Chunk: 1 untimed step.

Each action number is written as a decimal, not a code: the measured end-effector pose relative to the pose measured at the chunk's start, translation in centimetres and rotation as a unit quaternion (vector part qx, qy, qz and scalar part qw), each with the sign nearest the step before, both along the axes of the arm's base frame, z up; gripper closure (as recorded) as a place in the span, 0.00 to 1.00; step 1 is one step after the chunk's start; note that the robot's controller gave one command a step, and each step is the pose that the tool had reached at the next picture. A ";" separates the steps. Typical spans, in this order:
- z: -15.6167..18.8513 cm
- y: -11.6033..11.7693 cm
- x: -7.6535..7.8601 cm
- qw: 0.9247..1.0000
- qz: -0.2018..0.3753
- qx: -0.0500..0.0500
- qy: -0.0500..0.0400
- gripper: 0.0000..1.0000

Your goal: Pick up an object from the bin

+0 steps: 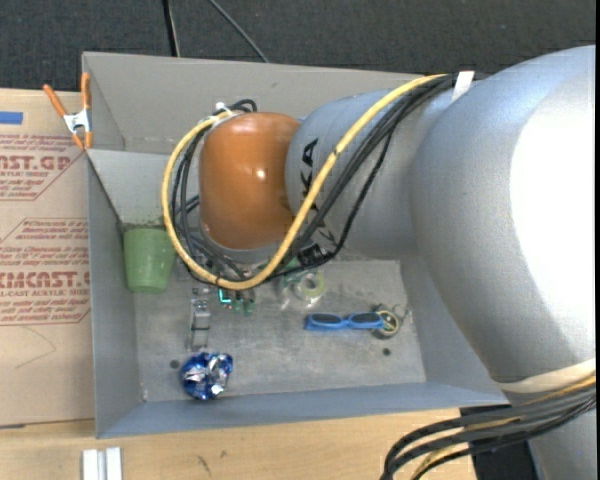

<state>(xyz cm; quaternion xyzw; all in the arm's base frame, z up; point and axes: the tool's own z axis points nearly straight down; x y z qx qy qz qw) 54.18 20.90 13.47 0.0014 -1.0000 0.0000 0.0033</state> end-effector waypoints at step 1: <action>-5.3 -2.3 -4.6 0.992 0.129 0.002 -0.006 0.00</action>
Offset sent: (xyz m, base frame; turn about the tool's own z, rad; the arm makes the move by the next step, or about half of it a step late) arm -0.0476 -0.0246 -0.0539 -0.2592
